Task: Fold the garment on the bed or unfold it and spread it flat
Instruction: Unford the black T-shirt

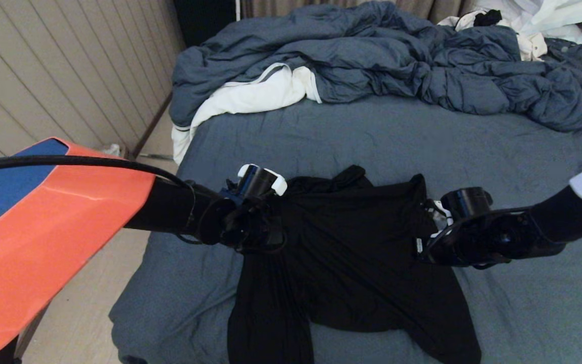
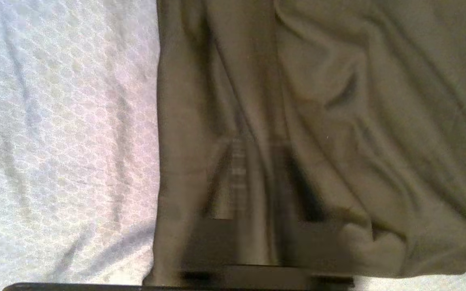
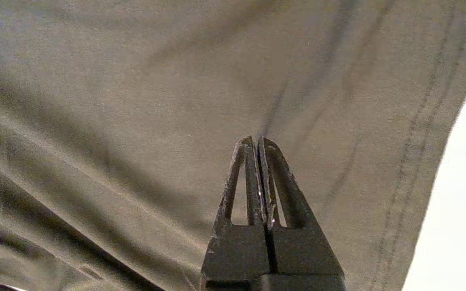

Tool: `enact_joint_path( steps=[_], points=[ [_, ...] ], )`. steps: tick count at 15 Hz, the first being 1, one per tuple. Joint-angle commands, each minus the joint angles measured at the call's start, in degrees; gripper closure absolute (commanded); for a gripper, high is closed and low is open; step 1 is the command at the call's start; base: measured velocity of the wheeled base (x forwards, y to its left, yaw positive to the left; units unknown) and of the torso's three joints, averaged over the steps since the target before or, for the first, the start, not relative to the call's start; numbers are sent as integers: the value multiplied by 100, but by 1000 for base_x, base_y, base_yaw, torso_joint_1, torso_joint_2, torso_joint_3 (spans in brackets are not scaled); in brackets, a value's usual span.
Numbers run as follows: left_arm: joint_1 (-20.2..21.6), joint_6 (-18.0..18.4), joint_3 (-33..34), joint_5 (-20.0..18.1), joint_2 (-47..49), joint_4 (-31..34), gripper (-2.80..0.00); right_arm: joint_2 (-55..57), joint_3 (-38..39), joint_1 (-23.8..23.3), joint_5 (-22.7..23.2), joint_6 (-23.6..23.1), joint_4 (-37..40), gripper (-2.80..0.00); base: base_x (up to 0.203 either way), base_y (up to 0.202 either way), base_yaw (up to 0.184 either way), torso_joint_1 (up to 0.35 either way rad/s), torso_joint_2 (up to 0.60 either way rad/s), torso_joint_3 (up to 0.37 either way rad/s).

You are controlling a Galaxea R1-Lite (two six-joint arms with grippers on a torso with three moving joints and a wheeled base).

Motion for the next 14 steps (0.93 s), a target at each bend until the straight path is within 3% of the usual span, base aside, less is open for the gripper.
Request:
enact_joint_path(
  steps=[1, 4, 14],
  points=[
    [-135, -72, -44, 12, 3, 93, -280, 81, -26, -29, 5, 5, -9, 0, 0, 0, 0, 0, 0, 0],
    [-334, -162, 97, 21, 163, 132, -280, 73, -19, -29, 5, 13, -9, 0, 0, 0, 0, 0, 0, 0],
    [-272, -140, -51, 29, 617, 96, -280, 196, -13, -30, 5, 5, -132, 0, 0, 0, 0, 0, 0, 0]
  ],
)
